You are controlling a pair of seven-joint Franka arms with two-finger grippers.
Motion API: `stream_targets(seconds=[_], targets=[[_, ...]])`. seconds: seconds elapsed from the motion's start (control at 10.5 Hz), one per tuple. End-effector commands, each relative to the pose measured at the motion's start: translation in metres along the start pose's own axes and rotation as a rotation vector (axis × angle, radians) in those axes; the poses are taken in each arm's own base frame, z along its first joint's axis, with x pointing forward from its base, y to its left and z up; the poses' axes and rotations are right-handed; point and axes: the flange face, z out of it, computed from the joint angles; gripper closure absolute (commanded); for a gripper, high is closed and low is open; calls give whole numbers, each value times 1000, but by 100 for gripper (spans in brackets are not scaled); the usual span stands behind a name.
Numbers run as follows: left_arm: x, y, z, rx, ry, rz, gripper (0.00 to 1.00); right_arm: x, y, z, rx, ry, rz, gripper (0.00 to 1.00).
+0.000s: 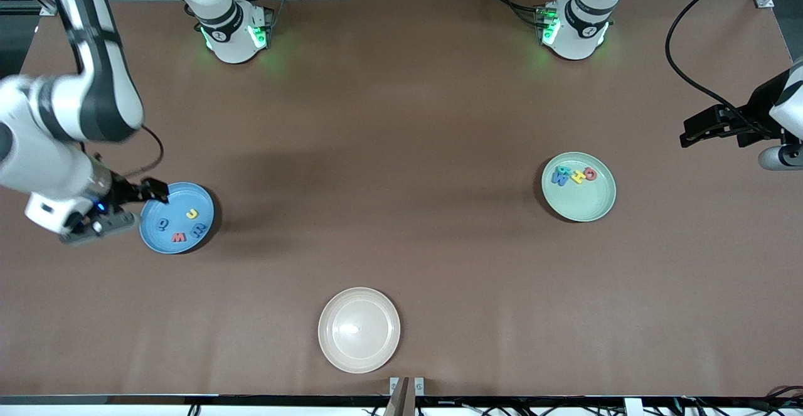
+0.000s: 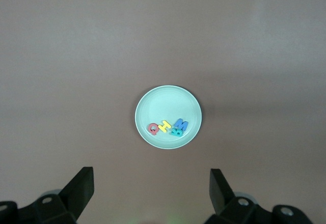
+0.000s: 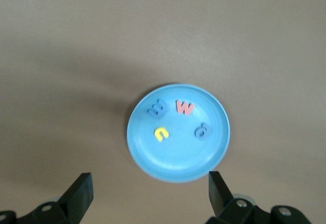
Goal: Sort upper and lower case letters into plates
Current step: 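Release the blue 3 on the blue plate with the right gripper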
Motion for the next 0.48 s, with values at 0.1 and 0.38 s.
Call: stream_targets(seconds=[0.1,0.38], targets=[[-5,3,-5,-21,-6,14,0,-36,-24,-76,-8,68,24,0],[-5,4,-6,-19,-4,15,0,-35,-16,-145,41,118,160,0]])
